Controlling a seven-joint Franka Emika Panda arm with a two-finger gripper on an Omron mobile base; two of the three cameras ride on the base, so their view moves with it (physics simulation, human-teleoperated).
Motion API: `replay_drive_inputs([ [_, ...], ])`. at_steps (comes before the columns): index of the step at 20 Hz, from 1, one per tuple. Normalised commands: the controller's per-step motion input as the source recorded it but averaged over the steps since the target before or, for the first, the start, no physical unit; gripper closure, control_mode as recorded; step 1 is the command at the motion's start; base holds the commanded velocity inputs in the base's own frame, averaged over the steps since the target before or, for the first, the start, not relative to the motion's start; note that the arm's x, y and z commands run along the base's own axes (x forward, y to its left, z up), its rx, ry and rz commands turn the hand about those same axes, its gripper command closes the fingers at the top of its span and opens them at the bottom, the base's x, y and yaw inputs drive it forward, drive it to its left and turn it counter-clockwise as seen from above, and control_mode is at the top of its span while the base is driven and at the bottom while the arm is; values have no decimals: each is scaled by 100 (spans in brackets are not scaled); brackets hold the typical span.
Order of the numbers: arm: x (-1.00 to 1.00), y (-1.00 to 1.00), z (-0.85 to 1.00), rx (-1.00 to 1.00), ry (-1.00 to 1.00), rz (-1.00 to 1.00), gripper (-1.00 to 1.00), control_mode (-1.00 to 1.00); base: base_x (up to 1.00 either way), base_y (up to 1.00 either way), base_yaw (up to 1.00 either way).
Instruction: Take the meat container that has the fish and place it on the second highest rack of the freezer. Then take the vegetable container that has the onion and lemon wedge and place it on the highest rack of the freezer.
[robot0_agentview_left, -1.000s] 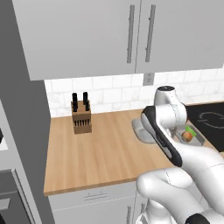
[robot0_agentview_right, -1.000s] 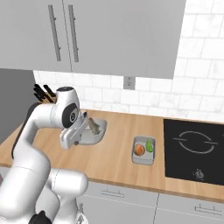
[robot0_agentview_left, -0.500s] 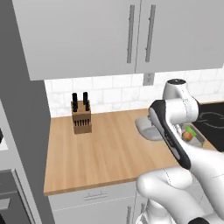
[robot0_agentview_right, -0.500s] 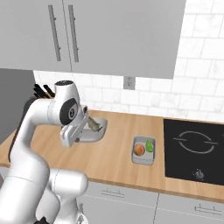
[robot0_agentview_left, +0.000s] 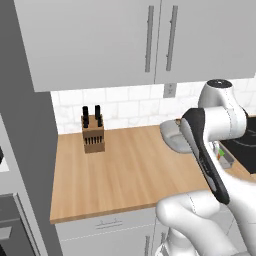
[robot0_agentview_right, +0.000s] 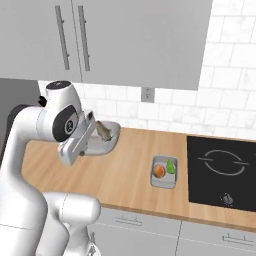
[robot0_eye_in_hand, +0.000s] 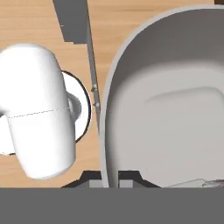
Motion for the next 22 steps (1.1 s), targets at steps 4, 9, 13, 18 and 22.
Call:
replay_drive_inputs([
  [4, -41, 1, 31, 1, -1, -2, 100, -100, 0, 0, 0],
  [9, -41, 5, 36, 0, -8, -2, 100, -100, 0, 0, 0],
  [13, -25, 28, 24, 1, -11, 0, 100, -100, 0, 0, 0],
  [18, -4, 13, 11, 3, -2, 0, 100, -100, 0, 0, 0],
  [22, -13, 0, 1, 3, 0, 0, 100, -100, 0, 0, 0],
])
